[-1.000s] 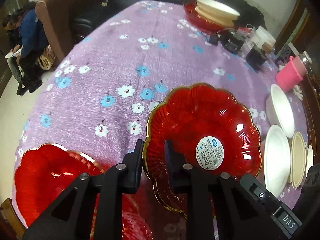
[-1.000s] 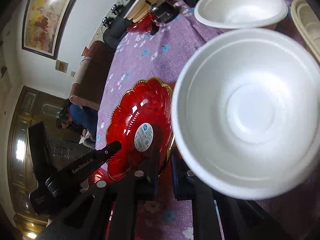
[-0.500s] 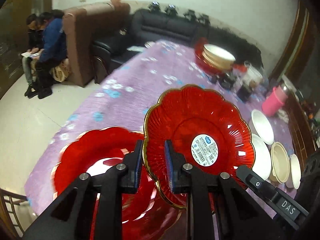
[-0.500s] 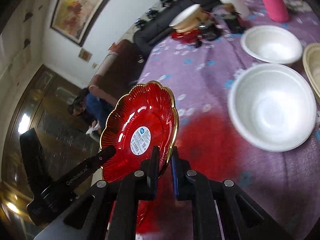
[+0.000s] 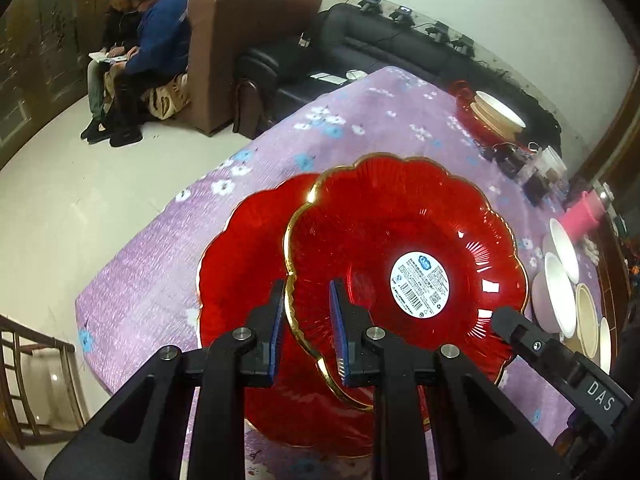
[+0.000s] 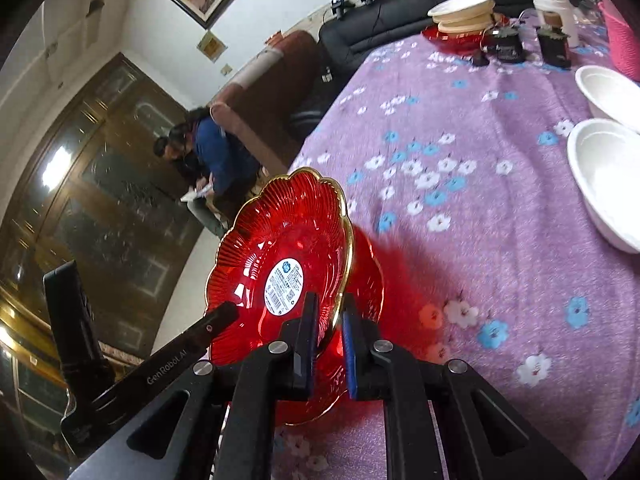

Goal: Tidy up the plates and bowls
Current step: 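Carry the small red plate onto the large red plate and release it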

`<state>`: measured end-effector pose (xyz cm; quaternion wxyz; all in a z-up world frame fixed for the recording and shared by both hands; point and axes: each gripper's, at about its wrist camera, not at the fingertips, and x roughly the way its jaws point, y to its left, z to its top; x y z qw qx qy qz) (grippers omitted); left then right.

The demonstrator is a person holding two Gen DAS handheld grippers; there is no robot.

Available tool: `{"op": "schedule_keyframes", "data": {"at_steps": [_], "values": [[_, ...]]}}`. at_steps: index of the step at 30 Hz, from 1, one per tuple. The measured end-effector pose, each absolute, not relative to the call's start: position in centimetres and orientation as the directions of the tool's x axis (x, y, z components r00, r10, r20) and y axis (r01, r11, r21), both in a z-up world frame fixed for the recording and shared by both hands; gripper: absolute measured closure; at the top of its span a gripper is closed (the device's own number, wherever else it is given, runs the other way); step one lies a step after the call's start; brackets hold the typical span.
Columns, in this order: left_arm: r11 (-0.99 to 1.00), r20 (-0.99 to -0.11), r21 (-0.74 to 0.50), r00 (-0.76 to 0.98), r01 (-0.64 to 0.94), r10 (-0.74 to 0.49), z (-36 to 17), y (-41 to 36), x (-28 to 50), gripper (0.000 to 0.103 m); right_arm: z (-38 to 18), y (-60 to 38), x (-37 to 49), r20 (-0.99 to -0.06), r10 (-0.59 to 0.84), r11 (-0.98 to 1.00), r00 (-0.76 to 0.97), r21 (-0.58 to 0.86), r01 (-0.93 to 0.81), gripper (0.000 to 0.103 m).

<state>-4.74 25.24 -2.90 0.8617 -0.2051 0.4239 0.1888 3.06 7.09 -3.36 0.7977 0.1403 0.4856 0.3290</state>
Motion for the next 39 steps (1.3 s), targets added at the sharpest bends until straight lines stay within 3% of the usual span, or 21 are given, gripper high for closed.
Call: {"op": "schedule_keyframes", "data": {"at_steps": [17,39], "values": [[0.834,-0.792,-0.128,0.562,-0.536,0.240,-3.5,25.0,-6.1,0.085,-4.5,8.3,2.5,-0.715,0.637,0.757,0.289,0.509,-0.409,0.093],[0.819,-0.814,-0.100,0.520,-0.565,0.260,-4.8,25.3,-6.3,0.084,-5.5,9.7,2.7,-0.749,0.606,0.774,0.268,0.476,-0.418,0.092]]}}
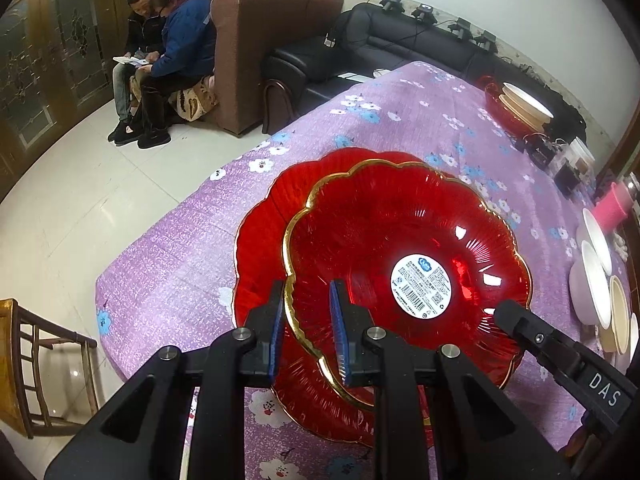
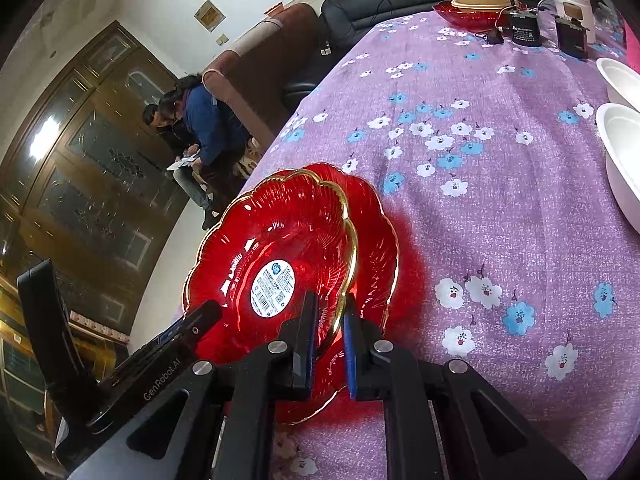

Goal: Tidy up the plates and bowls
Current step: 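Carry the small red plate onto the large red plate and release it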

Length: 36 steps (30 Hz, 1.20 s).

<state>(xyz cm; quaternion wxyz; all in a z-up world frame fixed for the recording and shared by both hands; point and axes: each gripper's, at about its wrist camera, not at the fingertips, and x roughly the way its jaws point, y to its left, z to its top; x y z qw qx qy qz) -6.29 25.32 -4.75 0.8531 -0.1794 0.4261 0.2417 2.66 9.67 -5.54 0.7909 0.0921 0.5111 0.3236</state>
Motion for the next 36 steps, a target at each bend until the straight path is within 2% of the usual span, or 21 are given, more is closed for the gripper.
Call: {"op": "schedule_keyframes", "data": {"at_steps": [10,21,30,34,36], "values": [[0.815,-0.822,-0.080,0.500,-0.574,0.272,-5.1,25.3,-6.1,0.084,-5.8,10.3,2.6,-0.765,0.586,0.782,0.267,0.447,-0.435,0.092],[0.818,-0.824,-0.043,0.483,-0.574,0.296,-5.1,24.9,-6.1,0.082,-5.8,10.8,2.5,-0.771,0.577,0.786,0.269,0.435,-0.439,0.086],[0.828,-0.818,-0.014,0.483,-0.561,0.313,-4.7,24.0,-6.1,0.066,-5.2,10.9,2.0,-0.764,0.585,0.776,0.270,0.432,-0.459,0.071],[0.823,-0.812,-0.021,0.490,-0.567,0.317,-4.3,24.1,-6.3,0.050,-4.9,10.7,1.7,-0.762,0.586,0.779,0.277,0.435,-0.452,0.063],[0.822,-0.810,-0.024,0.493,-0.569,0.318,-4.2,24.1,-6.3,0.049,-4.7,10.3,1.7,-0.756,0.593,0.777,0.278,0.446,-0.445,0.061]]}}
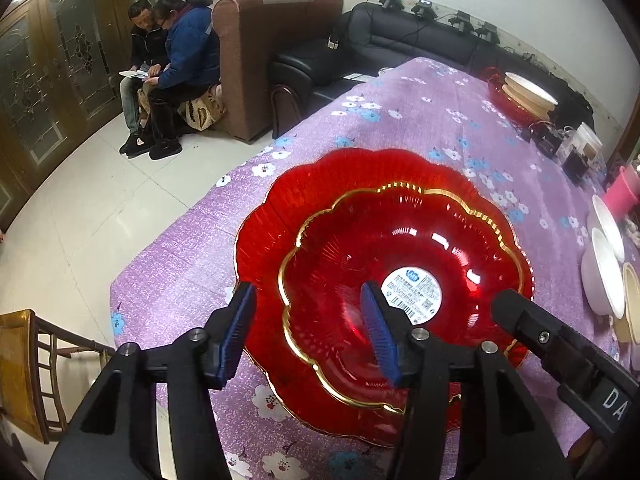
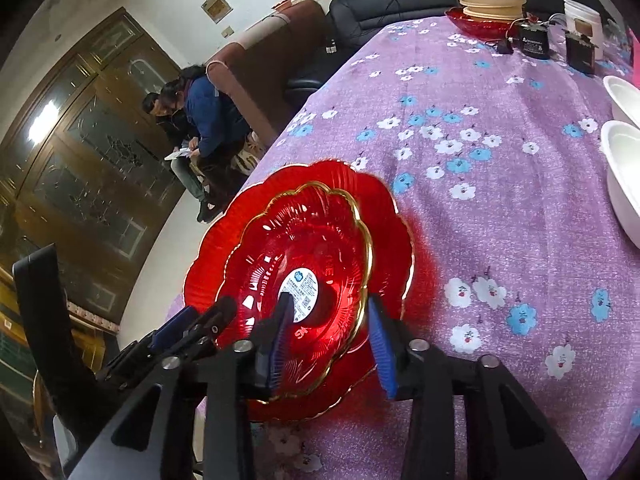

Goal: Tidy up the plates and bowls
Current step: 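Carry the small red plate onto the large red plate and release it, then move the left gripper toward the white foam bowl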

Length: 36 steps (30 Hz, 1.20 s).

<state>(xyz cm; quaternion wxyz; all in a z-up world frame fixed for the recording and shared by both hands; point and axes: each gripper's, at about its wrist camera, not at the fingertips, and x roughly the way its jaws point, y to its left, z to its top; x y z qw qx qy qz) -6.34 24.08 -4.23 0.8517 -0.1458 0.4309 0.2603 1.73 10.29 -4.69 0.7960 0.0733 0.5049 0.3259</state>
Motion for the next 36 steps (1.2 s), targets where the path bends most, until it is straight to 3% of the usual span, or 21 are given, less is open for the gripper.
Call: {"op": "schedule_keyframes", "data": {"at_steps": [6,10,16,23,27,30,36], "values": [[0.821,-0.807,-0.015,0.491,-0.570,0.327,-3.8,23.7,-6.4,0.046,-3.9,9.2,1.6,-0.732,0.616,0.767,0.291,0.471,-0.437,0.058],[0.820,-0.801,-0.001,0.491,-0.572,0.341,-3.4,23.3,-6.5,0.040,-3.5,8.1,1.5,-0.705,0.639,0.755,0.308,0.498,-0.426,0.041],[0.813,-0.790,0.021,0.488,-0.582,0.370,-2.8,22.9,-6.8,0.035,-3.5,5.7,1.6,-0.668,0.674,0.734,0.315,0.560,-0.384,0.026],[0.829,-0.740,-0.015,0.563,-0.560,0.367,-1.0,21.5,-7.5,0.035,-3.1,2.0,1.6,-0.623,0.697,0.717,0.356,0.602,-0.351,0.026],[0.866,-0.689,-0.075,0.654,-0.494,0.314,0.4,19.4,-7.6,0.035,-2.9,-1.3,1.3,-0.602,0.684,0.726,0.411,0.615,-0.308,0.026],[0.913,-0.659,-0.105,0.715,-0.395,0.234,1.1,17.0,-6.8,0.025,-3.2,-4.0,1.3,-0.586,0.676,0.726,0.447,0.634,-0.266,0.023],[0.968,-0.674,-0.127,0.735,-0.218,0.077,0.7,12.1,-4.5,0.025,-3.7,-9.8,1.3,-0.540,0.659,0.705,0.524,0.686,-0.179,0.012]]}}
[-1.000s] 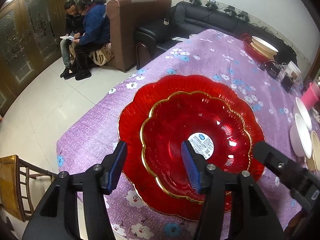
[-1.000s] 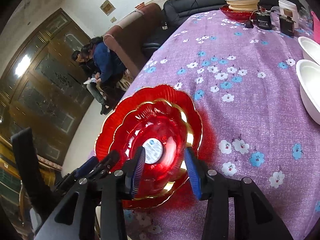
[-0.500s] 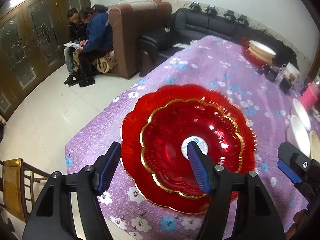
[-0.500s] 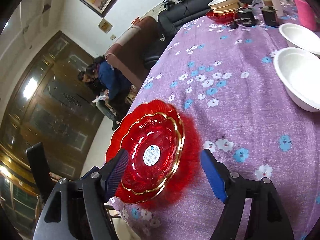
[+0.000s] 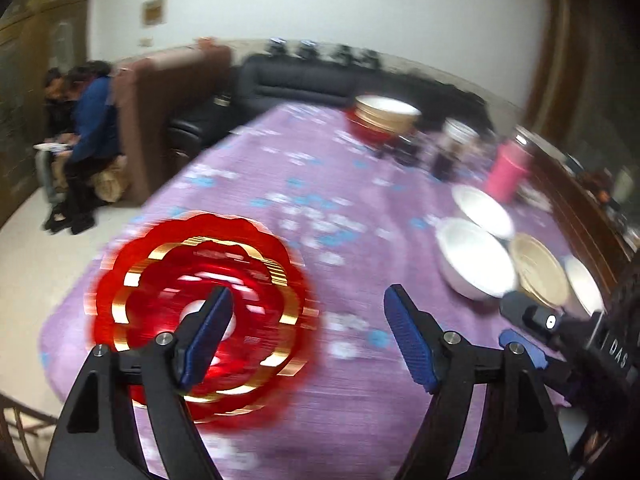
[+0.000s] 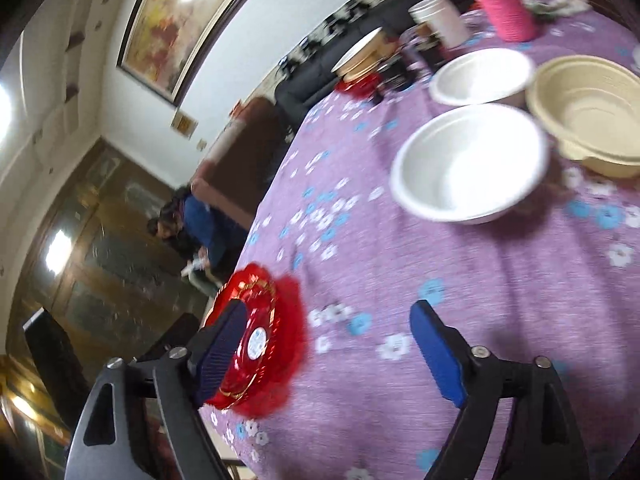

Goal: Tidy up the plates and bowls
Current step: 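Move the left gripper toward the white foam bowl, then grasp the rim of the white foam bowl with the left gripper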

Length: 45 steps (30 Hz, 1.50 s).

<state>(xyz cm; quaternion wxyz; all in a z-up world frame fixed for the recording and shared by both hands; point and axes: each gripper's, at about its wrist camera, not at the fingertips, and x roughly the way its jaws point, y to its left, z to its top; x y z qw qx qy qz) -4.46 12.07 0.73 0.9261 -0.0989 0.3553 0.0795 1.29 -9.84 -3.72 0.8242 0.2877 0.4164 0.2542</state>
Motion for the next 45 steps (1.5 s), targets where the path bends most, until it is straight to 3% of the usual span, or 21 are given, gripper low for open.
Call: {"op": "schedule_keyframes", "data": {"at_steps": [3,9,12,27,37,41,44,45], "values": [[0.972,-0.704,-0.196,0.709,-0.129,-0.047,-0.2,10.0,-2.7,0.023,-3.9,-12.5,1.3,-0.525,0.642,0.699,0.559,0.699,-0.147,0.010],[0.971,-0.706,-0.237,0.686,0.004,-0.175,-0.8,6.2,-0.6,0.011,-5.0,-17.2,2.4,-0.530,0.615,0.667,0.584,0.745,-0.026,0.004],[0.972,-0.715,-0.235,0.677,0.004,-0.176,-1.1,5.5,0.7,0.000,-5.5,-18.9,3.3,-0.535,0.607,0.648,0.588,0.761,0.025,0.000],[0.978,-0.771,-0.207,0.617,-0.007,-0.158,-1.7,2.3,8.0,0.000,-5.7,-21.0,9.0,-0.470,0.715,0.505,0.518,0.859,0.082,0.000],[0.979,-0.801,-0.195,0.586,-0.062,-0.122,-3.5,2.7,11.1,0.001,-7.0,-19.9,11.9,-0.516,0.701,0.533,0.492,0.838,0.120,0.016],[0.982,-0.811,-0.180,0.575,-0.063,-0.112,-4.0,2.4,12.0,0.012,-7.8,-20.0,12.7,-0.535,0.686,0.541,0.492,0.828,0.147,0.024],[0.984,-0.836,-0.162,0.540,-0.070,-0.099,-5.0,2.1,12.7,0.044,-8.5,-20.1,12.9,-0.560,0.671,0.557,0.486,0.813,0.169,0.036],[0.984,-0.841,-0.168,0.530,-0.065,-0.108,-5.3,2.0,12.8,0.049,-8.7,-20.1,13.0,-0.572,0.662,0.565,0.484,0.806,0.178,0.038]]}}
